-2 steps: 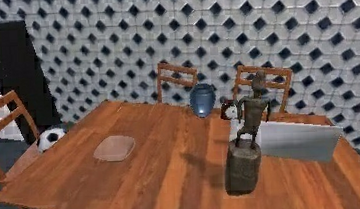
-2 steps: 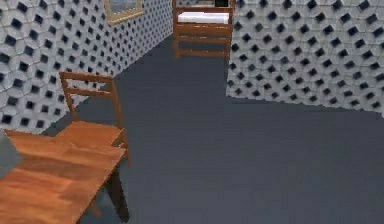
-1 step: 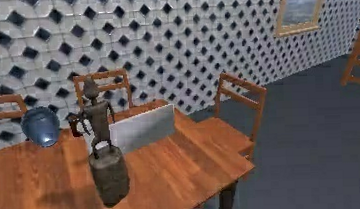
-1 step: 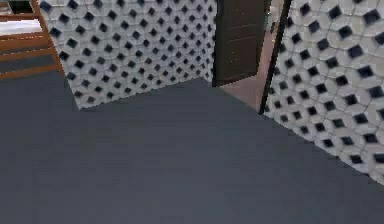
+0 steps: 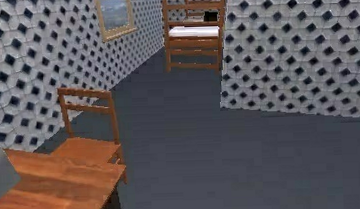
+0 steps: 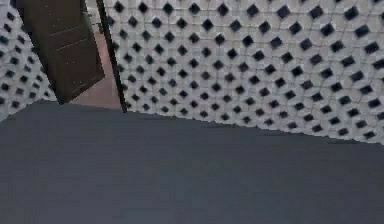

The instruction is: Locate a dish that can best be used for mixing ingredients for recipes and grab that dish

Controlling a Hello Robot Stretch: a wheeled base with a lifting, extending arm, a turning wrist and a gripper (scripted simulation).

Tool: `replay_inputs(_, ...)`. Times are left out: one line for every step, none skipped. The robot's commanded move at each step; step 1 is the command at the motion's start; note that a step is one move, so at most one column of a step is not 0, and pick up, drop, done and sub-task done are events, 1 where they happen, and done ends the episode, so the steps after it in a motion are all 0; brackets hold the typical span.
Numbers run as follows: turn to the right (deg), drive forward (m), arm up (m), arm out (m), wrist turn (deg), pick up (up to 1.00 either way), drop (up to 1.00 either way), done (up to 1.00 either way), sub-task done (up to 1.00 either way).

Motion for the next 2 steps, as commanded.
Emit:
replay_inputs(45.0, 0.0, 0.0, 0.0, 0.0, 0.0, 0.0, 0.0, 0.0)
replay_inputs(12.0, 0.0, 0.0, 0.0, 0.0, 0.0, 0.0, 0.0, 0.0)
